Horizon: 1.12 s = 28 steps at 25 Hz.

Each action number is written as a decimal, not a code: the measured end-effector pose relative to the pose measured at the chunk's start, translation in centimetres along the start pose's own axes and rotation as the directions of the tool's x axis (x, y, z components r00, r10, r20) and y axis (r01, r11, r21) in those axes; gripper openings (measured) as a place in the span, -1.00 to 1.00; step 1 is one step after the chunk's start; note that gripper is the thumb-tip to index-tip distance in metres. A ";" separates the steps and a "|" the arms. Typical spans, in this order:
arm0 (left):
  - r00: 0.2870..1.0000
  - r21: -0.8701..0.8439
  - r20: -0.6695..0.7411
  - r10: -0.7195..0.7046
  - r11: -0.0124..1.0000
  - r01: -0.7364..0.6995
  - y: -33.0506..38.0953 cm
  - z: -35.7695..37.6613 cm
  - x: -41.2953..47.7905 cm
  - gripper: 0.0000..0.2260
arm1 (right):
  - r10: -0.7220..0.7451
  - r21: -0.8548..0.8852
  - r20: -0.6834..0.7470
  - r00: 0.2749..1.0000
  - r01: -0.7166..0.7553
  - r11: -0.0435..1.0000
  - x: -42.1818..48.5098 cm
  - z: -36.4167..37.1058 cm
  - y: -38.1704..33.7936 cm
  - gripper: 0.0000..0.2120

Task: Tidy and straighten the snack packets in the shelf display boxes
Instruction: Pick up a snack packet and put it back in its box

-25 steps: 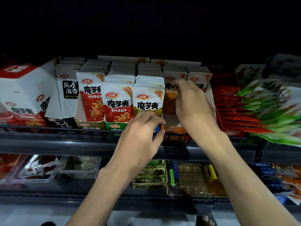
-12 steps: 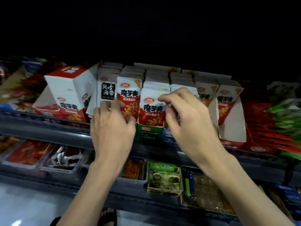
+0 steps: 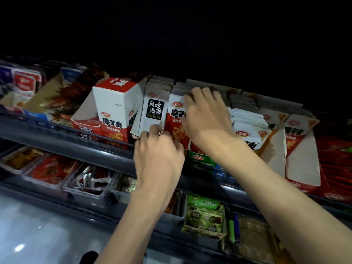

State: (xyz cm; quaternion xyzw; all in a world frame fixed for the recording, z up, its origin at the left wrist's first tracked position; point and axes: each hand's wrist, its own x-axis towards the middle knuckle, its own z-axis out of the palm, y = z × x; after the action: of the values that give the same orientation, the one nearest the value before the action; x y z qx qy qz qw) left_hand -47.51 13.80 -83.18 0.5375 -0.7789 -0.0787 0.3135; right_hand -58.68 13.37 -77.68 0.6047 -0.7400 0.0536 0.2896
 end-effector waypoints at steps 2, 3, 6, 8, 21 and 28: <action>1.000 -0.007 -0.003 0.006 1.000 -0.006 0.0 0.0 0.0 -0.77 | 0.010 -0.002 -0.015 1.000 -0.010 1.000 -0.2 0.3 0.0 -0.56; 1.000 -0.005 0.002 0.006 1.000 -0.006 0.0 -0.1 0.1 -0.77 | 0.010 0.005 -0.036 0.999 -0.010 1.000 -0.5 0.4 0.0 -0.57; 1.000 -0.008 0.018 -0.002 1.000 0.002 0.0 -0.1 0.1 -0.75 | 0.011 0.016 -0.110 0.994 -0.009 1.000 -0.9 0.7 0.1 -0.60; 1.000 -0.048 0.013 -0.013 0.999 0.013 0.1 -0.2 0.2 -0.72 | 0.017 0.021 -0.177 0.984 -0.014 1.000 -0.9 1.0 0.2 -0.63; 0.972 -0.685 -0.194 -0.132 0.728 -0.038 0.6 -1.2 0.2 -0.74 | 0.216 0.661 -0.527 0.822 0.236 0.712 -1.1 -4.1 1.8 -0.90; 0.928 -0.786 -0.354 0.116 0.501 -0.362 1.9 -2.5 -1.6 -0.77 | 0.426 0.953 -0.294 0.856 0.224 0.206 -4.7 -7.1 4.9 -0.90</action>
State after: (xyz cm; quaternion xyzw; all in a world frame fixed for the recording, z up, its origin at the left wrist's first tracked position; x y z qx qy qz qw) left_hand -47.23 16.50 -81.01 0.2117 -0.6644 -0.3283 0.6372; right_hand -60.12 21.73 -72.82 0.5591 -0.4745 0.6795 0.0215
